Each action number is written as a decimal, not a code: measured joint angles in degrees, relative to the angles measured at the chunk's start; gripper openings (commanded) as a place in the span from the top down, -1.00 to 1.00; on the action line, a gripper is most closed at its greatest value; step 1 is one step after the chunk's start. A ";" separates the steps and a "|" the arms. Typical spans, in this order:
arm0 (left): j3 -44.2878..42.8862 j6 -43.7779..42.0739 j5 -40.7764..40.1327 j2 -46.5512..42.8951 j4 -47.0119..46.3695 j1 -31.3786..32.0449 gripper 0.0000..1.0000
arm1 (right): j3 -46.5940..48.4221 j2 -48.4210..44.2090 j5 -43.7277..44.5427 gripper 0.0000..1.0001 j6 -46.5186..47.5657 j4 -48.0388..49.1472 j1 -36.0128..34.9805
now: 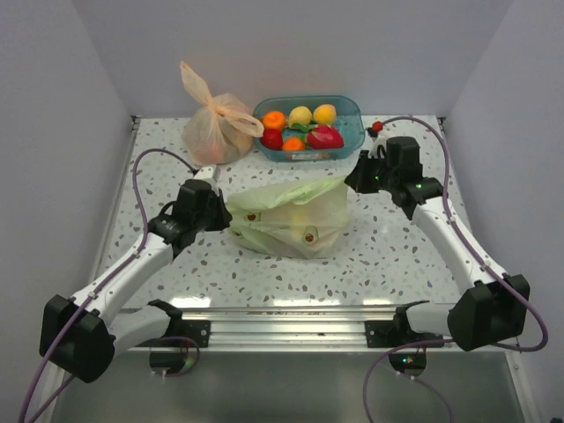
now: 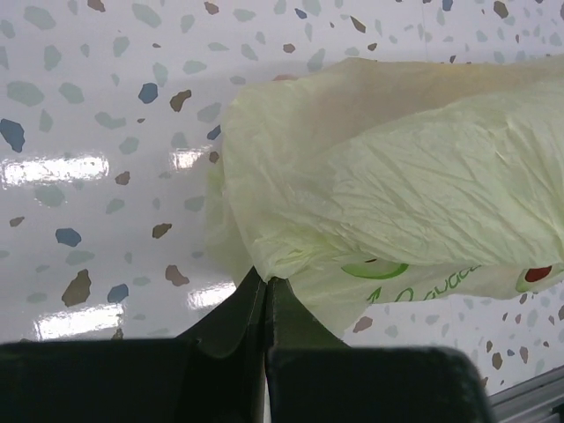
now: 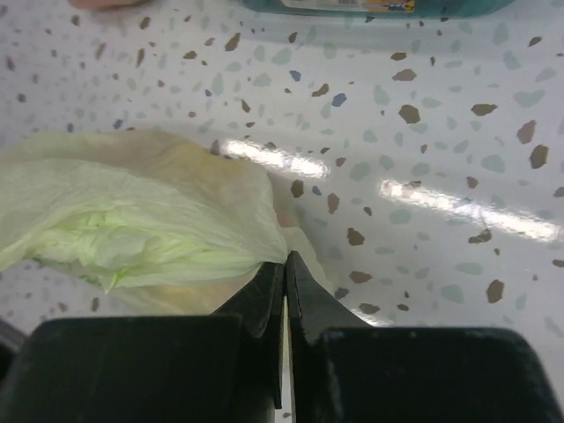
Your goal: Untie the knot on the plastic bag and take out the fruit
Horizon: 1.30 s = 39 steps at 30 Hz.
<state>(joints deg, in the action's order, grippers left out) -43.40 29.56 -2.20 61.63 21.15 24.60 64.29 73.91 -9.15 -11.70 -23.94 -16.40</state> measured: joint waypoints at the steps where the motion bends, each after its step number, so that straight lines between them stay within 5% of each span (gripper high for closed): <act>1: -0.39 0.04 -0.17 0.68 -0.04 -0.17 1.00 | 0.00 -0.24 -3.32 1.00 -2.54 0.37 1.57; 6: -1.44 0.00 -1.44 1.70 0.81 -4.72 1.00 | 0.37 -1.60 -16.52 1.00 -12.94 5.27 9.35; 11: -1.64 -0.11 -0.55 2.08 1.22 -12.31 0.93 | 3.45 -1.90 -19.43 1.00 -13.88 4.57 10.03; 12: -1.88 -0.24 0.37 2.08 1.20 -12.81 0.64 | 4.33 -1.81 -19.45 1.00 -13.33 3.56 9.88; 17: -3.08 -1.88 5.49 1.44 1.27 -13.25 -0.16 | 7.67 -1.11 -17.99 1.00 -8.24 -0.59 7.96; 18: -3.41 -2.01 6.49 1.01 1.31 -13.29 -0.47 | 7.78 -0.94 -16.94 1.00 -7.04 -1.55 6.91; 22: -6.86 -1.31 7.91 -1.90 3.21 -11.98 -1.00 | 7.82 0.11 -13.16 1.00 -3.02 -5.33 1.16; 29: -17.75 -0.04 0.39 -1.27 4.04 5.05 -1.00 | 7.82 0.46 -8.11 1.00 0.35 -7.30 -2.45; 39: -25.16 0.22 -21.70 18.84 5.05 25.62 -1.00 | 7.80 -0.39 -6.32 1.00 1.38 -8.52 -3.48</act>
<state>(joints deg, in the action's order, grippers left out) -68.55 29.78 -23.90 80.47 26.20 50.22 72.10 73.52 -15.46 -10.33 -32.47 -19.88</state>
